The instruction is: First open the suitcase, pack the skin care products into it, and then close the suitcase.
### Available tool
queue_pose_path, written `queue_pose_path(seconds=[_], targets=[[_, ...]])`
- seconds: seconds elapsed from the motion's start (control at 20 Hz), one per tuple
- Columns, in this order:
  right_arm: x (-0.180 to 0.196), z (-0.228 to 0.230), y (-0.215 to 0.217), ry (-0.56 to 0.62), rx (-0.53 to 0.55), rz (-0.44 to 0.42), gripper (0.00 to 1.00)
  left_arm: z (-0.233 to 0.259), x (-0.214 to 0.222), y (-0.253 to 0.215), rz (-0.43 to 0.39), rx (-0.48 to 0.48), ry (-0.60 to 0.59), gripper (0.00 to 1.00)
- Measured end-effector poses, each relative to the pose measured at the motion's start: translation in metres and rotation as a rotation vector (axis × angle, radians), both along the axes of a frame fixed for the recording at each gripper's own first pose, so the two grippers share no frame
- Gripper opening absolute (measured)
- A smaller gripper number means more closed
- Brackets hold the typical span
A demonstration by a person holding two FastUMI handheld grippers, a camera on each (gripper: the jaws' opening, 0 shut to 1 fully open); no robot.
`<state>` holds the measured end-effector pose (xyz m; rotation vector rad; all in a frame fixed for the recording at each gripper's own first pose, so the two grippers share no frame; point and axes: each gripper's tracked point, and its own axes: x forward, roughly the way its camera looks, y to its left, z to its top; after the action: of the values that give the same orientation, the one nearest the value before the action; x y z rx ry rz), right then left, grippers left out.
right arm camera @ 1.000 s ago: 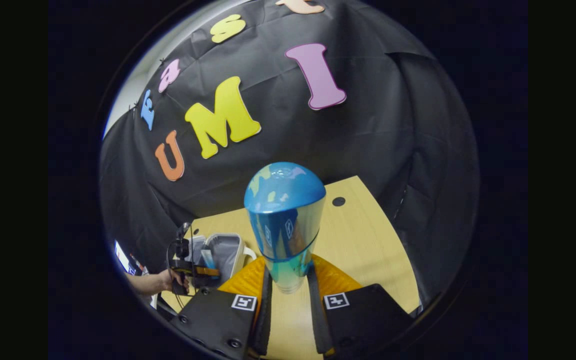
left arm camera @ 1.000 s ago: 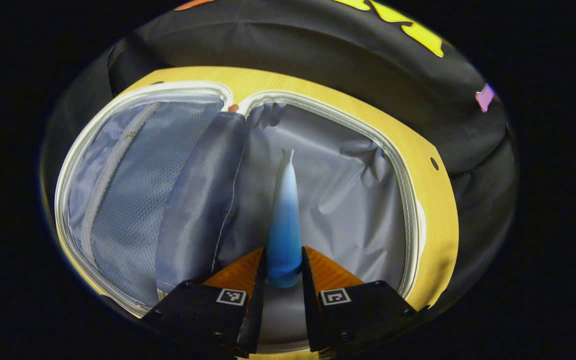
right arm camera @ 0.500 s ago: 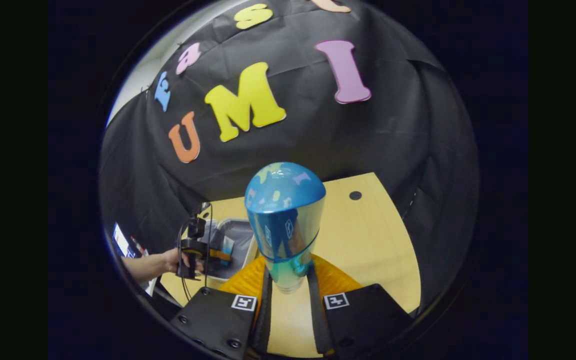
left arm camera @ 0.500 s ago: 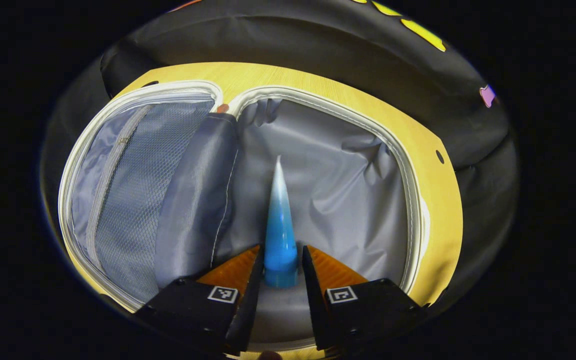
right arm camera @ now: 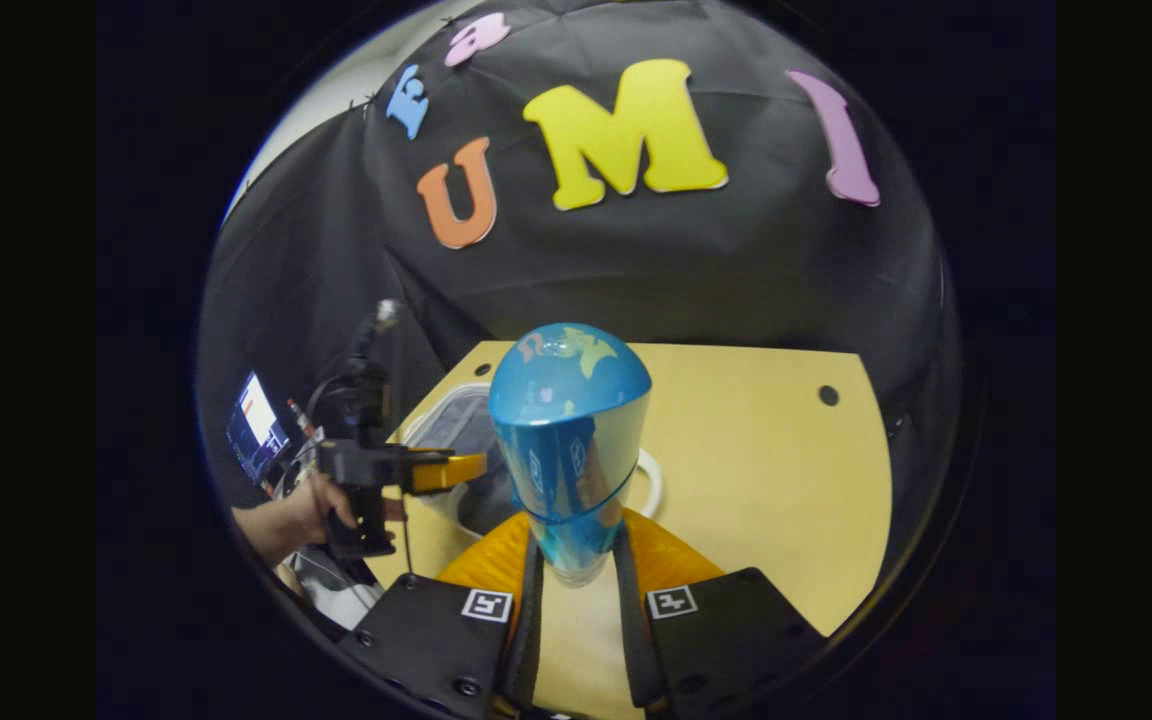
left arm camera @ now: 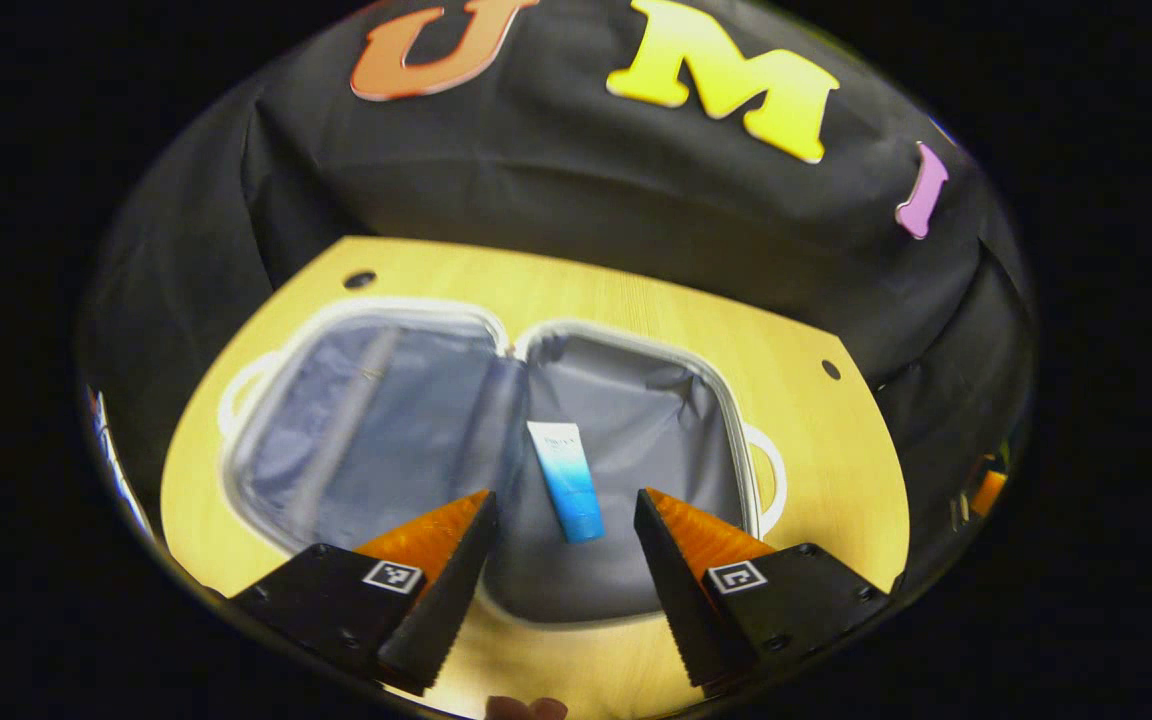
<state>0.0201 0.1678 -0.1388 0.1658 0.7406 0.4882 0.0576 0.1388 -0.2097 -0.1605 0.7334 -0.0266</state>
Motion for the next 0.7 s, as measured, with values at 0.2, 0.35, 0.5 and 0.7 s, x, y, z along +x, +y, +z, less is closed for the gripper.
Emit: queue_pose_path(seconds=[0.2,0.35,0.5,0.7], targets=[[0.041,-0.058,0.063,0.072,-0.075,0.082,0.32,0.025,-0.064,0.024,0.073,0.048,-0.088,0.97],[0.052,-0.113,0.106,0.212,-0.100,0.133,0.32,0.028,-0.105,0.013,0.116,-0.102,-0.116,0.97],[0.063,-0.160,0.121,0.344,-0.152,0.079,0.32,0.018,-0.135,0.022,0.182,-0.161,-0.104,0.97],[0.073,-0.195,0.126,0.457,-0.206,-0.025,0.29,0.009,-0.157,0.042,0.249,-0.214,-0.086,0.97]])
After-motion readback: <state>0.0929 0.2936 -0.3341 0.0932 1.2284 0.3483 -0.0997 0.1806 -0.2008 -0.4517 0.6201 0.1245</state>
